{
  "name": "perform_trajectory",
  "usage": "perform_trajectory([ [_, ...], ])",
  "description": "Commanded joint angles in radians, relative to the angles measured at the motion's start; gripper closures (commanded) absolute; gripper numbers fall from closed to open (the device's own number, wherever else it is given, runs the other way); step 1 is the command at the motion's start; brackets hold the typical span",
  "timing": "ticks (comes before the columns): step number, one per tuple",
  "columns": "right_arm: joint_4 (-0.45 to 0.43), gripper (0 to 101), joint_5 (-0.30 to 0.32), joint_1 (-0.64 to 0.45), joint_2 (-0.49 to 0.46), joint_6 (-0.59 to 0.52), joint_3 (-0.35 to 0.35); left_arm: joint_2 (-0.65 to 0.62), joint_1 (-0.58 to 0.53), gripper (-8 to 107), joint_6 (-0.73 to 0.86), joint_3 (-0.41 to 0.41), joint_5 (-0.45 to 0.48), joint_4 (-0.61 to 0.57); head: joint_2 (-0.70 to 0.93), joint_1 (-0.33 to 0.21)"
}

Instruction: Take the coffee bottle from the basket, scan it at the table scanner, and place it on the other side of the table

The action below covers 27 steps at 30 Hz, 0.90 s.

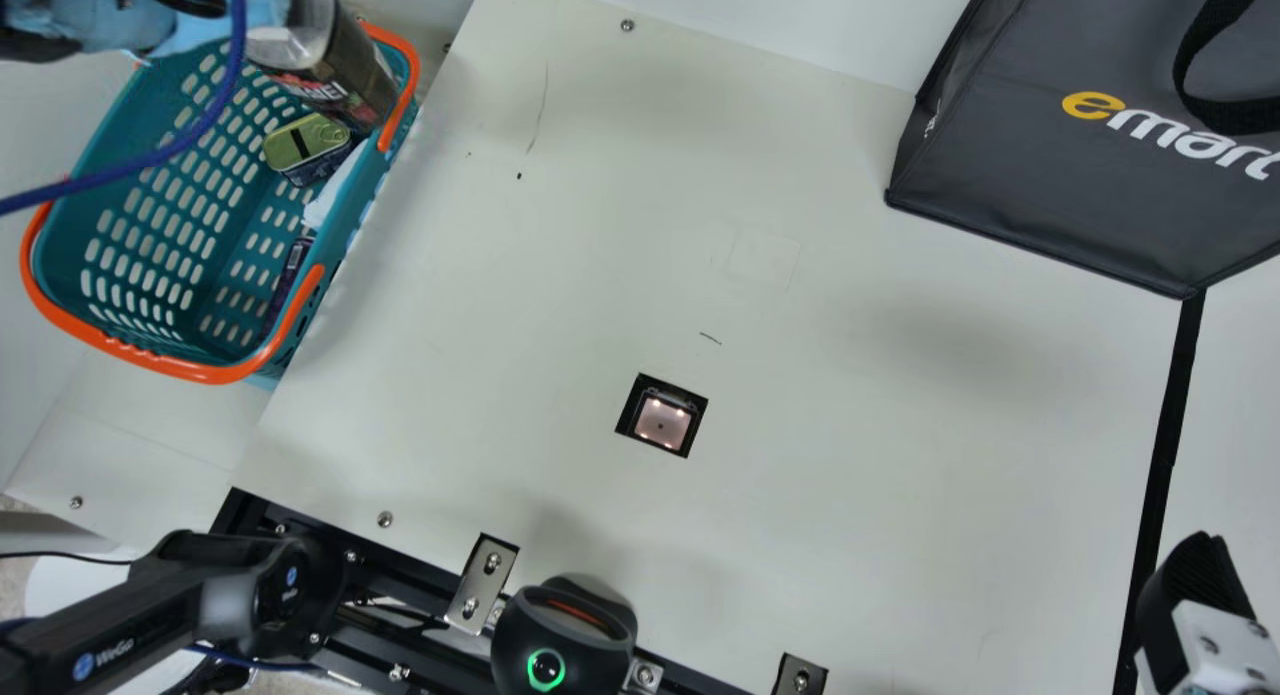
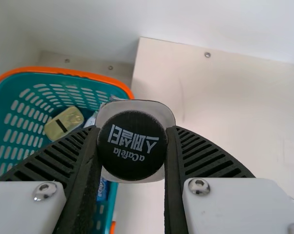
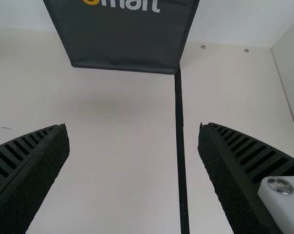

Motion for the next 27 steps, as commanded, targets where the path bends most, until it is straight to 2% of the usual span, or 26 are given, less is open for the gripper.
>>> perform_trajectory([
  [1, 0.0, 6, 0.0, 0.0, 0.0, 0.0, 0.0, -0.007, -0.05, 107, -0.033, 0.014, -0.008, 0.021, 0.004, -0.029],
  [11, 0.0, 6, 0.0, 0.0, 0.0, 0.0, 0.0, -0.036, -0.18, 107, -0.119, 0.105, -0.052, 0.082, 0.004, -0.029],
  [27, 0.0, 6, 0.0, 0.0, 0.0, 0.0, 0.0, -0.093, -0.23, 107, -0.096, 0.348, -0.165, 0.077, 0.004, -0.029],
])
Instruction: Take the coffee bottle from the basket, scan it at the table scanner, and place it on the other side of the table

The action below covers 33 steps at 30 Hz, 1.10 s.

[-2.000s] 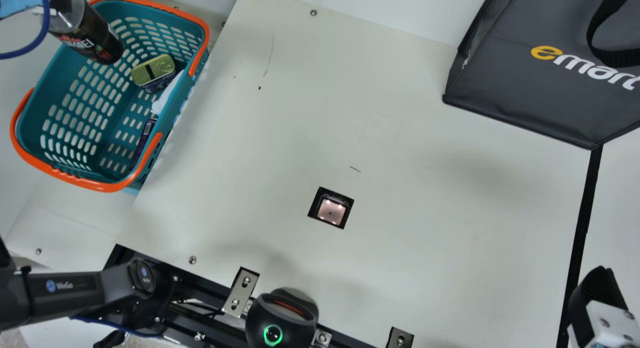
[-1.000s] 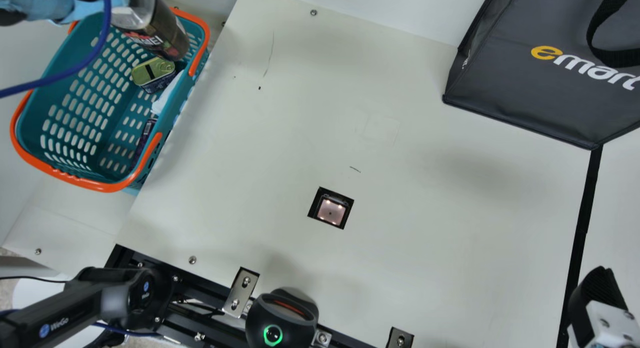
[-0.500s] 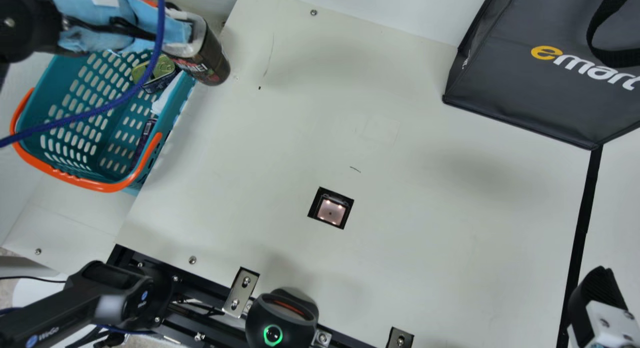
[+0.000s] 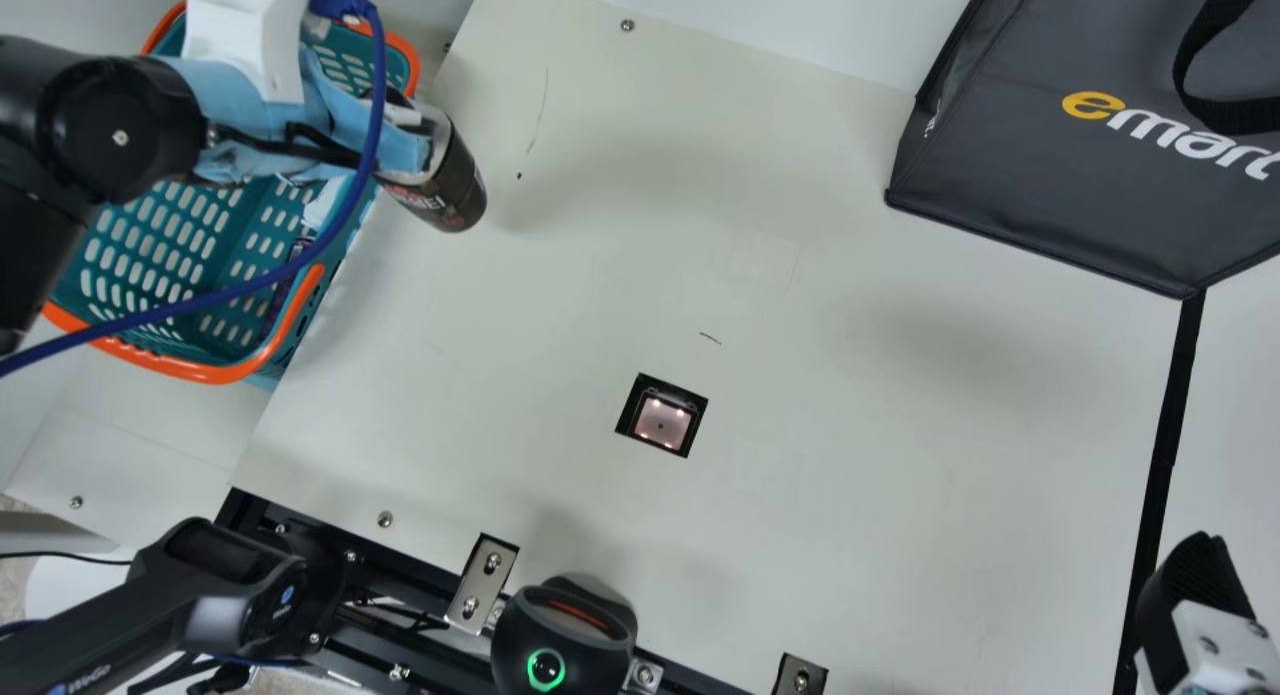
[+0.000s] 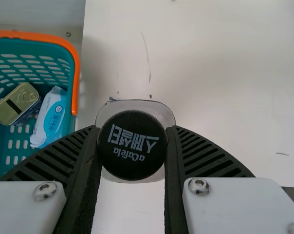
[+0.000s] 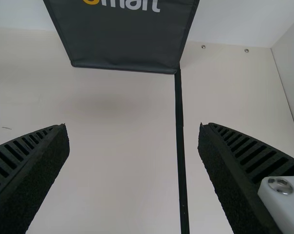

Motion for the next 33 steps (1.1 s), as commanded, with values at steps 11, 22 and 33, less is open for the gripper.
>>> perform_trajectory([
  [11, 0.0, 6, 0.0, 0.0, 0.0, 0.0, 0.0, -0.033, -0.029, 107, 0.017, 0.144, -0.056, 0.003, 0.004, -0.029],
  [22, 0.0, 6, 0.001, 0.0, 0.0, 0.0, 0.0, -0.034, -0.041, 87, 0.014, 0.178, -0.061, 0.005, 0.004, -0.029],
  [33, 0.0, 6, 0.0, 0.0, 0.0, 0.0, 0.0, -0.022, -0.039, 50, 0.017, 0.169, -0.046, -0.001, 0.004, -0.029],
])
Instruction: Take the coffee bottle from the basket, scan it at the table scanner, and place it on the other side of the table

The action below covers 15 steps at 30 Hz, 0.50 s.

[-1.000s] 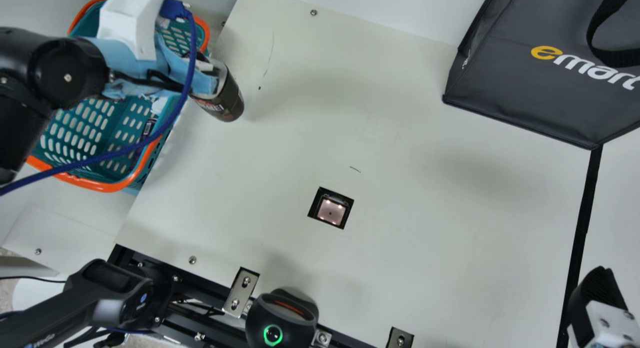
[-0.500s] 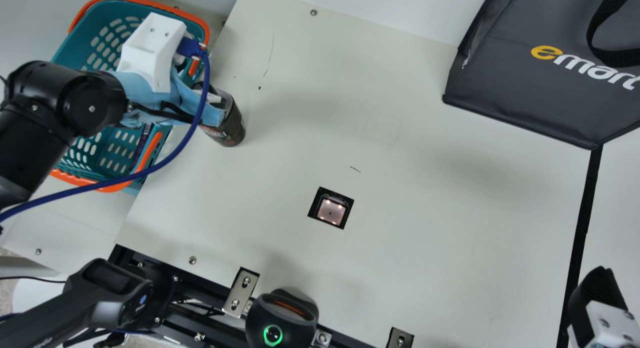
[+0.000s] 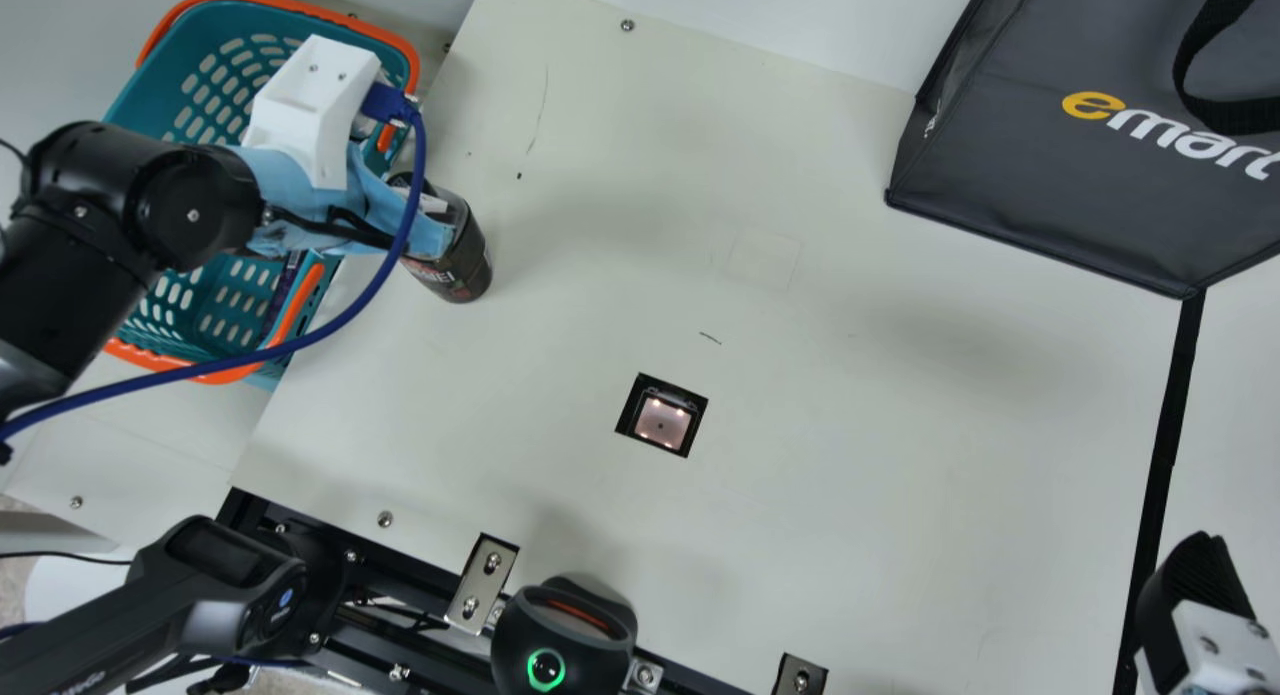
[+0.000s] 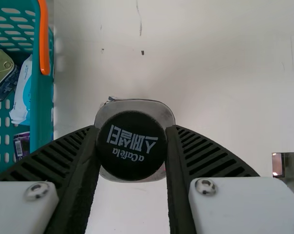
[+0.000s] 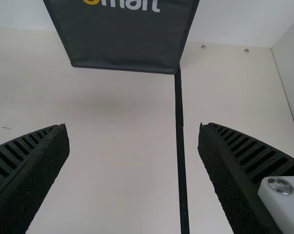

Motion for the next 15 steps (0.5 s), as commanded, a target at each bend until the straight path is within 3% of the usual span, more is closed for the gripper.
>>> perform_trajectory([
  [1, 0.0, 6, 0.0, 0.0, 0.0, 0.0, 0.0, 0.003, 0.001, 47, 0.002, -0.002, 0.004, 0.0, 0.004, -0.029],
  [12, 0.0, 6, 0.0, 0.0, 0.0, 0.0, 0.0, -0.066, -0.004, 10, -0.002, -0.056, 0.015, 0.012, 0.004, -0.029],
  [15, 0.0, 6, 0.0, 0.0, 0.0, 0.0, 0.0, -0.105, -0.004, 9, -0.007, -0.073, 0.016, 0.02, 0.004, -0.029],
])
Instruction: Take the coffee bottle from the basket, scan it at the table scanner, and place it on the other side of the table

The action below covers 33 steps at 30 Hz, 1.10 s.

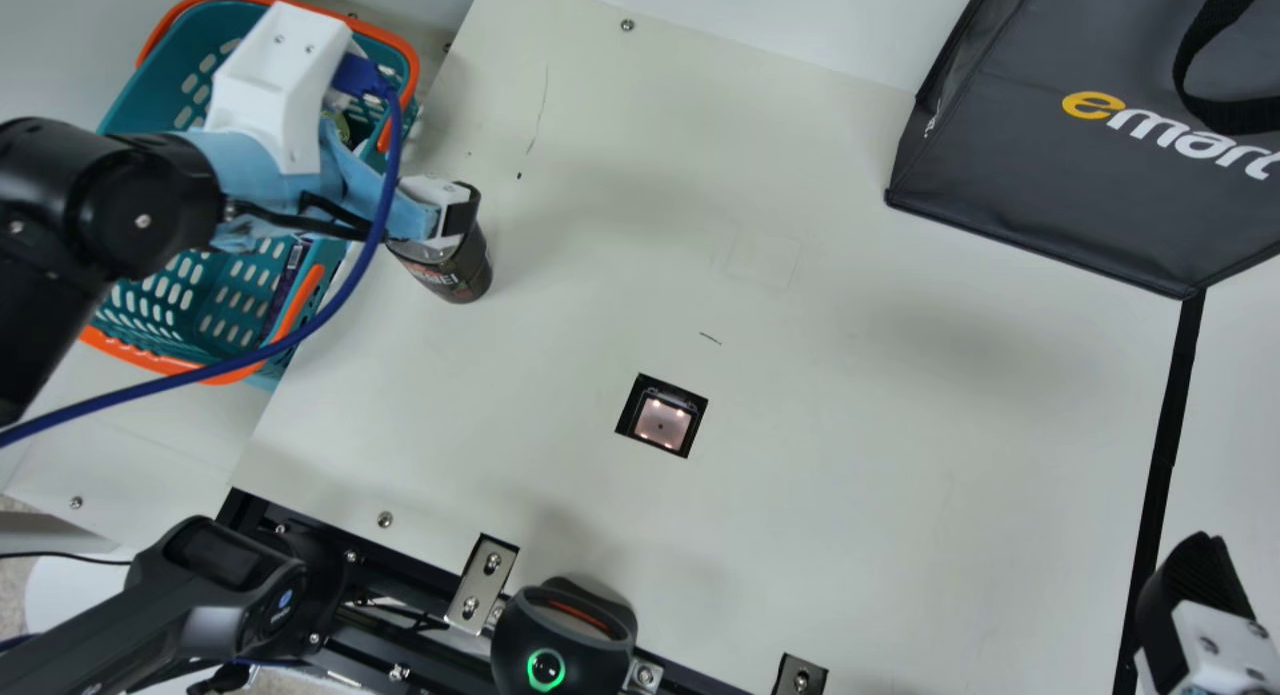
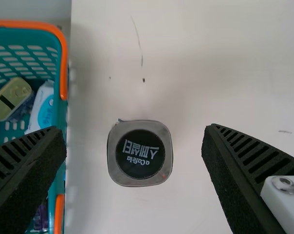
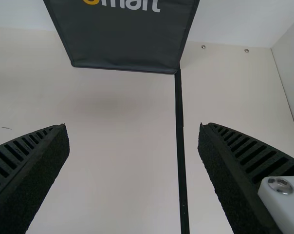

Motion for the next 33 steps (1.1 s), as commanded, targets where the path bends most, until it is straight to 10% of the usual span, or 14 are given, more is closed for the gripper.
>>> perform_trajectory([
  [1, 0.0, 6, 0.0, 0.0, 0.0, 0.0, 0.0, -0.029, -0.003, 9, -0.004, -0.008, -0.001, 0.007, 0.004, -0.029],
  [33, 0.0, 6, -0.001, 0.0, 0.0, 0.0, 0.0, -0.382, 0.0, 9, -0.073, 0.031, 0.095, 0.047, -0.113, -0.029],
])
